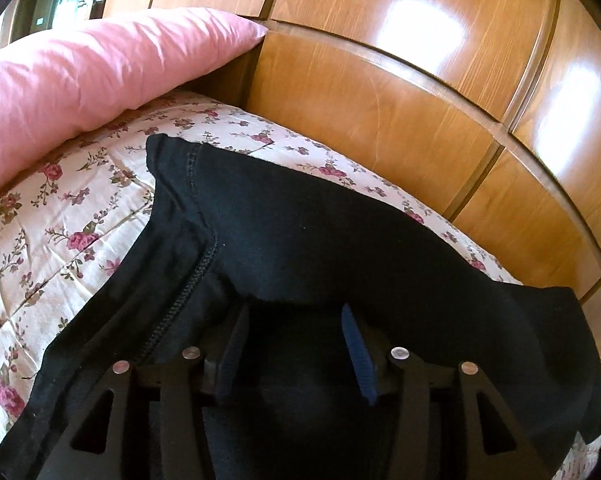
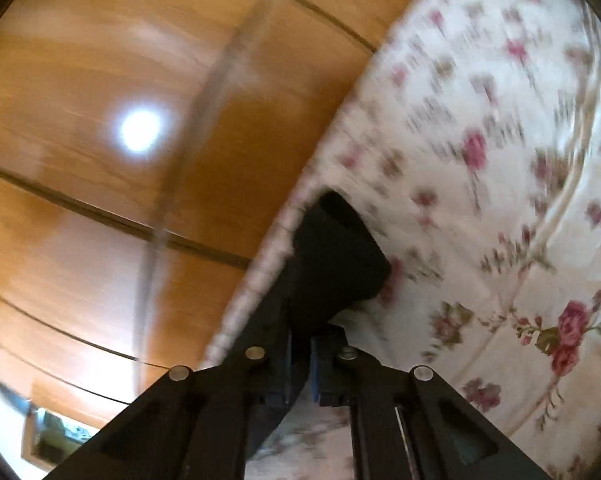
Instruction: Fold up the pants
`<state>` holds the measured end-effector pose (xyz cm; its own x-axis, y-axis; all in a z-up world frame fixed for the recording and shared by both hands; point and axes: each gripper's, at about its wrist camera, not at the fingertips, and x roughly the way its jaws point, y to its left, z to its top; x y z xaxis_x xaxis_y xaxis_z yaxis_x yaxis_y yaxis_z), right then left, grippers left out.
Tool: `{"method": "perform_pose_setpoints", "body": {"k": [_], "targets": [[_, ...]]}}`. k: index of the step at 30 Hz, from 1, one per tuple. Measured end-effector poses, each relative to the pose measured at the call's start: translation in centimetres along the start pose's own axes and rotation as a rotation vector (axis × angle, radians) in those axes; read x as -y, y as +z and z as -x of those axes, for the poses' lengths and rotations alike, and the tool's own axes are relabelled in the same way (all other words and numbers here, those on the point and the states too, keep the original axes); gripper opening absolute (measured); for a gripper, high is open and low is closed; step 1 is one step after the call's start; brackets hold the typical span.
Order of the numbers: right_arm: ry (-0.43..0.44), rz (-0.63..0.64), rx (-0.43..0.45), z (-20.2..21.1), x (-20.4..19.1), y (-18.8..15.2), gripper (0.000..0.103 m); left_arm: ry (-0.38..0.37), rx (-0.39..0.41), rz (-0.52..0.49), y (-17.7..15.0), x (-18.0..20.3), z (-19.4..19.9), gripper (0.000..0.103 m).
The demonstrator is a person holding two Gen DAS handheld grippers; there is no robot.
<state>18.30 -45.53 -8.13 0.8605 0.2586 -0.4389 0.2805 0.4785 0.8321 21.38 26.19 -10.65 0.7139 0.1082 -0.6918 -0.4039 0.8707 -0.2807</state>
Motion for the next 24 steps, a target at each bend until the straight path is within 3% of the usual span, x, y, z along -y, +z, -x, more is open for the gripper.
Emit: {"method": "perform_pose_setpoints", "body": {"k": [6,9,12,16,18,20,24], "targets": [[0.148,0.000,0.132,9.0,-4.4,0.4,0.006,-0.097,0.077,-0.037,-0.3,0.6,1.9,0.050],[0.163,0.030,0.190,12.8,-6.6,0.6,0.006,-0.104,0.086,-0.065,-0.4,1.2,2.1,0.051],[0.092,-0.032,0.255,13.5,-7.1,2.0,0.007,-0.105,0.055,-0.048,-0.3,1.0,1.5,0.051],[-0.062,-0.010,0.311,9.4,-5.9,5.5,0.025,-0.109,0.023,-0.013,-0.2,0.4,0.9,0.051],[-0.128,0.010,0.262,7.4,-4.7,6.0,0.037,-0.110,0.016,-0.005,-0.1,0.2,0.7,0.051],[-0.128,0.037,0.213,6.9,-3.7,5.4,0.037,-0.108,0.012,-0.004,-0.1,0.2,0.5,0.051],[-0.212,0.084,0.137,8.3,-0.5,3.0,0.037,-0.101,0.005,0.000,-0.2,0.0,0.6,0.052]]}}
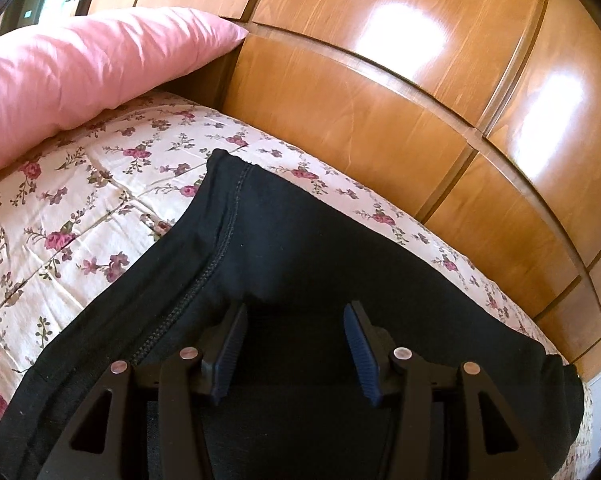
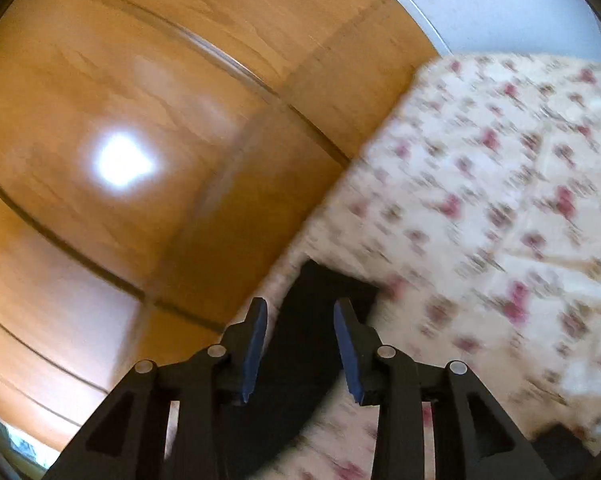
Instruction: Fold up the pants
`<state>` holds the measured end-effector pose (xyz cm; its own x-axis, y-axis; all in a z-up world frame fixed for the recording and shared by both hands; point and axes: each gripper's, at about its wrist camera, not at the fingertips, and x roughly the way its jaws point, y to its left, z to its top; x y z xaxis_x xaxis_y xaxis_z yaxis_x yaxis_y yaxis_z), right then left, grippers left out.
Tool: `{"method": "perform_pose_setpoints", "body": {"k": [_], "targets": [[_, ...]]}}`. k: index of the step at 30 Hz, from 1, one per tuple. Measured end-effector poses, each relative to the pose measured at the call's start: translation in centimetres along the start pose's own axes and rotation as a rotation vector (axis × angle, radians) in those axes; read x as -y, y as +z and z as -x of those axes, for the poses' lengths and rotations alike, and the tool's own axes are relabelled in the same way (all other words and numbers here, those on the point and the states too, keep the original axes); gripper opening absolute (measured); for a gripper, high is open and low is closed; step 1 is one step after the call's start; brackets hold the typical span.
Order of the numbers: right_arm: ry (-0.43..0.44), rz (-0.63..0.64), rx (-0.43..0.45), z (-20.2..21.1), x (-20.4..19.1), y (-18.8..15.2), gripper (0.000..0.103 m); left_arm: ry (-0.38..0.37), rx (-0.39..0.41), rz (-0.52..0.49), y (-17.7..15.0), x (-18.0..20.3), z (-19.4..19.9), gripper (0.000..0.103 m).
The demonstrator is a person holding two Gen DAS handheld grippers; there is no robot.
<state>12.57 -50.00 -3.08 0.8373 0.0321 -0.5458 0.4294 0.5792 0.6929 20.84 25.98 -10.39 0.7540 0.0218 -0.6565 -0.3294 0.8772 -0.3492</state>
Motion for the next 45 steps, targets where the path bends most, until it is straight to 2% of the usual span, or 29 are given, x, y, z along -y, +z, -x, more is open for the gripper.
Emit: {"method": "perform_pose_setpoints", "body": {"k": [3,7,10,13,16,17,18,20,23,26,29,31,33,34,37,39,41,42,43,45], "targets": [[0.011,-0.024,-0.098,-1.1,2.9,-1.8,0.037,0.006,-0.003,0.000,0.1,0.0,-0.2,0.052],[0.037,-0.062,-0.170,-4.5,3.6,-3.2,0.037,0.007,-0.004,-0.001,0.2,0.0,-0.2,0.052],[0.007,-0.091,-0.175,-7.7,3.5,-3.6,0.037,0.010,-0.007,-0.007,0.2,0.0,-0.3,0.052],[0.006,-0.133,-0.138,-10.2,3.6,-3.3,0.036,0.013,-0.009,-0.016,0.2,0.1,-0.5,0.053],[-0.004,-0.170,-0.098,-11.4,3.5,-2.7,0.027,0.011,-0.010,-0.020,0.1,0.2,-0.6,0.055],[-0.021,-0.175,-0.101,-11.7,3.2,-2.4,0.020,0.010,-0.012,-0.021,0.1,0.2,-0.7,0.056],[-0.029,-0.174,-0.110,-11.8,3.0,-2.3,0.017,0.009,-0.013,-0.021,0.1,0.2,-0.7,0.056],[-0.039,-0.141,-0.113,-10.8,2.1,-1.5,0.015,0.003,-0.014,-0.018,0.1,0.1,-0.7,0.056],[-0.051,-0.086,-0.025,-5.7,0.6,-0.2,0.014,-0.004,-0.015,-0.011,0.2,0.0,-0.6,0.056],[-0.079,-0.056,0.055,-0.7,1.0,0.4,0.013,-0.018,-0.017,-0.005,0.2,0.0,-0.6,0.056],[-0.194,-0.056,0.033,1.1,4.3,-0.6,0.011,-0.031,-0.028,-0.004,0.2,0.2,-0.7,0.057],[-0.261,-0.132,-0.005,0.6,7.7,-1.6,0.011,-0.046,-0.036,-0.002,0.2,0.2,-0.8,0.060],[-0.236,-0.188,-0.023,-0.1,10.1,-2.4,0.009,-0.053,-0.038,0.003,0.2,0.1,-0.8,0.061],[-0.209,-0.181,0.011,0.1,10.4,-2.6,0.009,-0.057,-0.040,0.006,0.2,0.1,-0.8,0.061],[-0.274,-0.030,0.013,0.1,8.6,-2.7,0.014,-0.060,-0.045,0.007,0.2,0.1,-0.9,0.063],[-0.340,0.031,0.017,0.8,7.3,-2.5,0.026,-0.064,-0.049,0.002,0.2,0.2,-0.9,0.066],[-0.401,0.085,0.088,2.4,5.6,-2.9,0.029,-0.067,-0.052,-0.001,0.3,0.1,-1.0,0.066],[-0.409,0.110,0.123,3.4,4.6,-3.1,0.029,-0.064,-0.055,-0.002,0.3,0.2,-1.0,0.066],[-0.382,0.149,0.149,4.2,3.5,-3.5,0.029,-0.058,-0.059,-0.006,0.3,0.3,-1.0,0.066],[-0.325,0.239,0.127,4.2,1.4,-4.3,0.029,-0.029,-0.077,-0.029,0.4,0.8,-1.1,0.066]]}}
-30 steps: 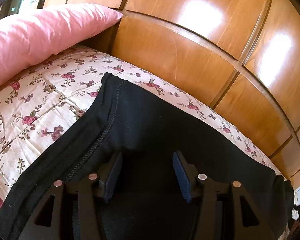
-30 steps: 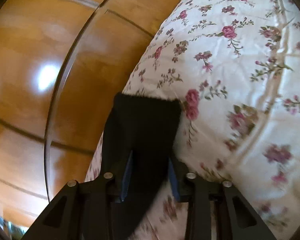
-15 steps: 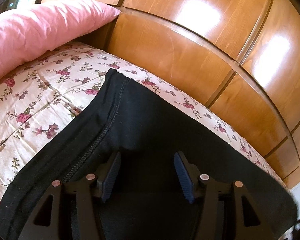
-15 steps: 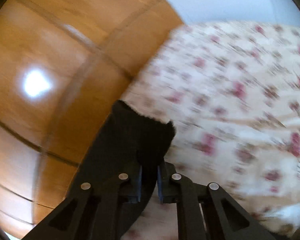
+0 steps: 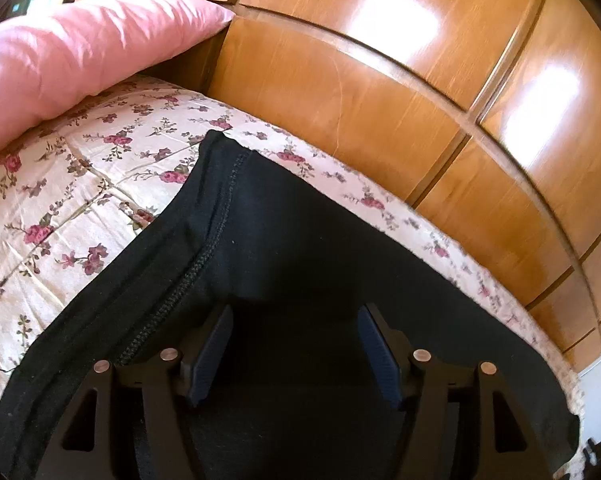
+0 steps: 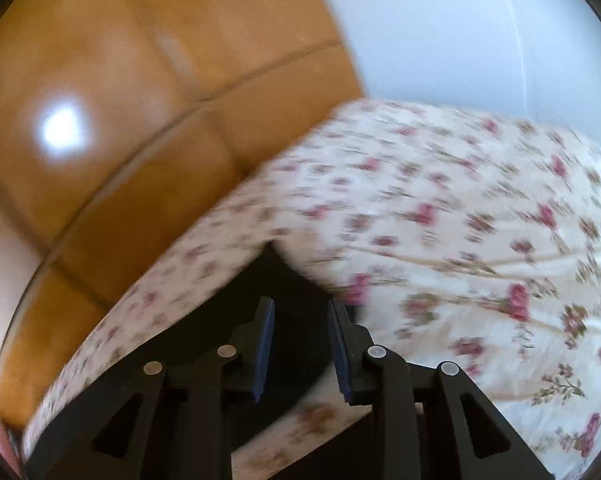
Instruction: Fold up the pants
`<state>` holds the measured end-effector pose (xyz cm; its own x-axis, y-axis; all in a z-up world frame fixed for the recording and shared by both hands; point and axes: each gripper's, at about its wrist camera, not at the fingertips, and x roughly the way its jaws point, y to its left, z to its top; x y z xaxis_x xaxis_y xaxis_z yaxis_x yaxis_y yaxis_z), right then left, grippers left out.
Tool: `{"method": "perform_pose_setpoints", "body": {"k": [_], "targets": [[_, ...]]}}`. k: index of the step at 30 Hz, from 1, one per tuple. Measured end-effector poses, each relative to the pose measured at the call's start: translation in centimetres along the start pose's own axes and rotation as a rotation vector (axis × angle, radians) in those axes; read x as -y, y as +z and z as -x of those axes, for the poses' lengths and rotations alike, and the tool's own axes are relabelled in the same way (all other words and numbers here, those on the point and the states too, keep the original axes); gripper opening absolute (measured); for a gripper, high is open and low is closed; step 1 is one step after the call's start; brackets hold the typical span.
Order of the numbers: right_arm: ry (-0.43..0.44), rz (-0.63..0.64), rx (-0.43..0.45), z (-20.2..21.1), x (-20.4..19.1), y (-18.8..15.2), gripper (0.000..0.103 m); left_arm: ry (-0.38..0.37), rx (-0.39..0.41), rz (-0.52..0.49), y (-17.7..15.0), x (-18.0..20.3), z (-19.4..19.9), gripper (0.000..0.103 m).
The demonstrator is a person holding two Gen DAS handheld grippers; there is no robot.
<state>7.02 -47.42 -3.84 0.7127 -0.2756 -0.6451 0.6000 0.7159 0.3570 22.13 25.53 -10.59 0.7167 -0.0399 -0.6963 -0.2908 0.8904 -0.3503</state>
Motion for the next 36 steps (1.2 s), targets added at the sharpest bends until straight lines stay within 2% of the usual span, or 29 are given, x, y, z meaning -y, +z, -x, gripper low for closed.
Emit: {"method": "perform_pose_setpoints", "body": {"k": [2,4,6,9,11,14,15,17,20,23,24,31,36], "targets": [[0.075,0.109,-0.051,-0.5,-2.7,-0.7,0.029,0.038,-0.035,-0.045,-0.1,0.9,0.0,0.066],[0.112,0.232,-0.099,-1.3,-5.3,-1.8,0.029,0.043,-0.081,-0.102,-0.4,2.0,0.5,0.067],[0.088,0.361,-0.131,-2.4,-7.6,-3.4,0.029,0.005,-0.099,-0.112,-1.0,2.7,1.3,0.066],[0.027,0.443,-0.177,-4.7,-8.6,-4.6,0.029,-0.016,-0.082,-0.135,-1.8,3.7,2.7,0.067],[-0.010,0.416,-0.228,-6.5,-7.3,-4.4,0.027,0.016,-0.085,-0.161,-2.1,3.9,2.4,0.067],[0.003,0.262,-0.242,-7.1,-4.1,-2.5,0.022,0.088,-0.116,-0.159,-2.1,2.8,0.8,0.067],[-0.009,0.226,-0.235,-7.2,-3.1,-1.9,0.012,0.087,-0.108,-0.151,-2.0,2.4,0.6,0.067],[-0.045,0.173,-0.210,-7.5,-1.1,-1.1,0.000,0.091,-0.096,-0.151,-1.9,2.2,0.4,0.067],[-0.037,0.154,-0.180,-7.3,-0.3,-1.3,0.000,0.130,-0.094,-0.189,-2.2,2.9,0.3,0.067],[-0.111,0.240,-0.157,-7.4,-2.0,-1.9,0.000,0.145,-0.107,-0.213,-2.1,3.3,-0.1,0.071],[-0.123,0.262,-0.156,-7.4,-2.3,-2.0,0.003,0.143,-0.109,-0.214,-2.1,3.3,-0.1,0.072],[-0.138,0.286,-0.147,-7.3,-2.7,-2.2,0.003,0.098,-0.110,-0.188,-2.0,2.9,0.2,0.075],[-0.134,0.282,-0.147,-7.3,-2.6,-2.3,0.003,0.036,-0.118,-0.117,-0.1,2.0,0.2,0.075]]}}
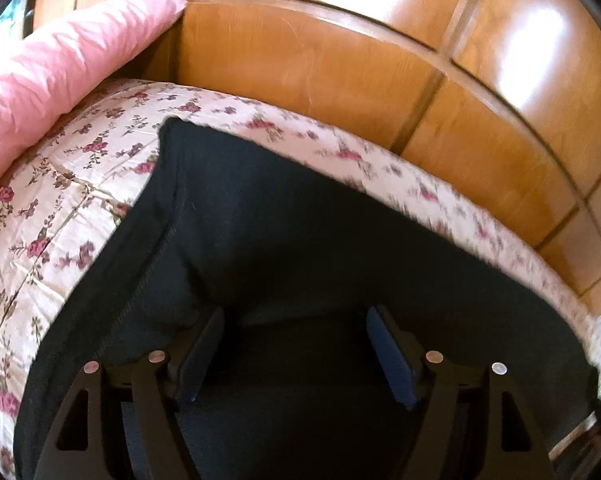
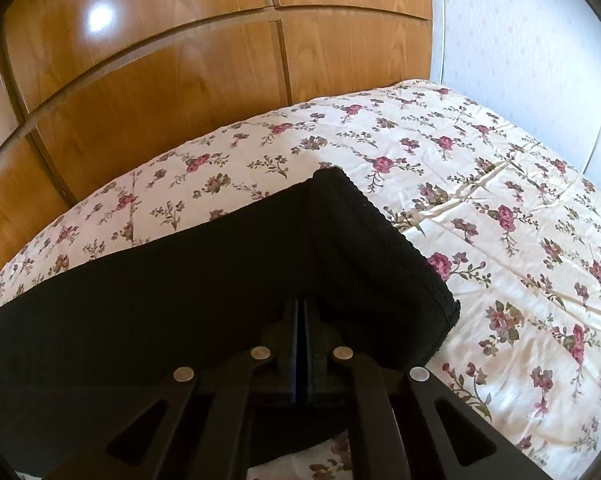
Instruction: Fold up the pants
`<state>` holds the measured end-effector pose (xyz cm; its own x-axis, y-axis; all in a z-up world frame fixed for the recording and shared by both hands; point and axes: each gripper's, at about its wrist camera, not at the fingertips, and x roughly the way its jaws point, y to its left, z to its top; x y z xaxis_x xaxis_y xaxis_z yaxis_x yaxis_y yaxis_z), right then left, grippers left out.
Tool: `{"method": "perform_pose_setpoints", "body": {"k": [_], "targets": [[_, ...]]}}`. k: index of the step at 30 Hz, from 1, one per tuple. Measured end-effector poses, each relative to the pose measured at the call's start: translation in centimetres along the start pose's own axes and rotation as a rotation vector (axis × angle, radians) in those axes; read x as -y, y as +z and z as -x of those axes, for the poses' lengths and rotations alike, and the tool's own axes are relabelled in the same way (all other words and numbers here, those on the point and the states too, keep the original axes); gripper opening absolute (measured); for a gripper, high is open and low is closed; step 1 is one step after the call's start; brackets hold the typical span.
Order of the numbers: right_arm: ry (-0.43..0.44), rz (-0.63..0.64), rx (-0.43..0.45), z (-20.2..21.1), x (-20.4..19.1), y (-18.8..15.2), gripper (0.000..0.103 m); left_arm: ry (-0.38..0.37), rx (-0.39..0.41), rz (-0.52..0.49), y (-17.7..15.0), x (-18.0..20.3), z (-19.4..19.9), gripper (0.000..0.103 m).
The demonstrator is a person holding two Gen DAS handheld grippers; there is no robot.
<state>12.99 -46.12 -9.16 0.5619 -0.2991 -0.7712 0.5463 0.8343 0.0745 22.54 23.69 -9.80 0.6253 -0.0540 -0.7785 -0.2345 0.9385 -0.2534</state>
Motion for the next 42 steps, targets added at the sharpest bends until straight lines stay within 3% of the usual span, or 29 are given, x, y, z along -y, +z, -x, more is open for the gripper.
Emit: {"method": "perform_pose_setpoints", "body": {"k": [4,10,14,19,27,29,31,33,35,39,42], "targets": [[-0.012,0.010,0.001,-0.1,-0.2,-0.1,0.003,0.033,0.041,0.078,2.4,-1.3,-0.1,0.075],[-0.039,0.045,0.007,-0.1,-0.7,-0.1,0.009,0.160,0.126,0.044,5.8,-1.8,-0.5,0.075],[-0.058,0.127,0.020,0.1,-2.4,-0.3,0.047,0.233,0.098,0.034,7.7,-2.7,-2.2,0.075],[-0.115,0.187,0.020,-0.1,-3.6,-0.4,0.049,0.293,0.063,0.031,8.4,-3.5,-4.2,0.075],[-0.137,0.204,0.017,-0.3,-3.9,-0.4,0.050,0.259,0.041,0.047,8.2,-4.3,-6.6,0.075],[-0.143,0.208,0.016,-0.4,-4.0,-0.4,0.051,0.257,0.039,0.009,8.3,-3.8,-6.9,0.066],[-0.147,0.213,0.017,-0.4,-4.0,-0.4,0.051,0.251,0.058,-0.026,8.2,-3.1,-6.9,0.040],[-0.153,0.217,0.018,-0.4,-4.1,-0.4,0.052,0.269,0.090,-0.062,7.8,-2.3,-6.6,0.021],[-0.159,0.220,0.019,-0.4,-4.2,-0.4,0.052,0.287,0.126,-0.081,7.5,-1.7,-6.0,0.016],[-0.160,0.220,0.025,-0.3,-4.1,-0.4,0.053,0.273,0.291,-0.077,6.1,-1.2,-2.7,0.015],[-0.142,0.209,0.024,-0.1,-3.8,-0.3,0.053,0.261,0.340,-0.062,5.2,-1.4,-1.3,0.015]]}}
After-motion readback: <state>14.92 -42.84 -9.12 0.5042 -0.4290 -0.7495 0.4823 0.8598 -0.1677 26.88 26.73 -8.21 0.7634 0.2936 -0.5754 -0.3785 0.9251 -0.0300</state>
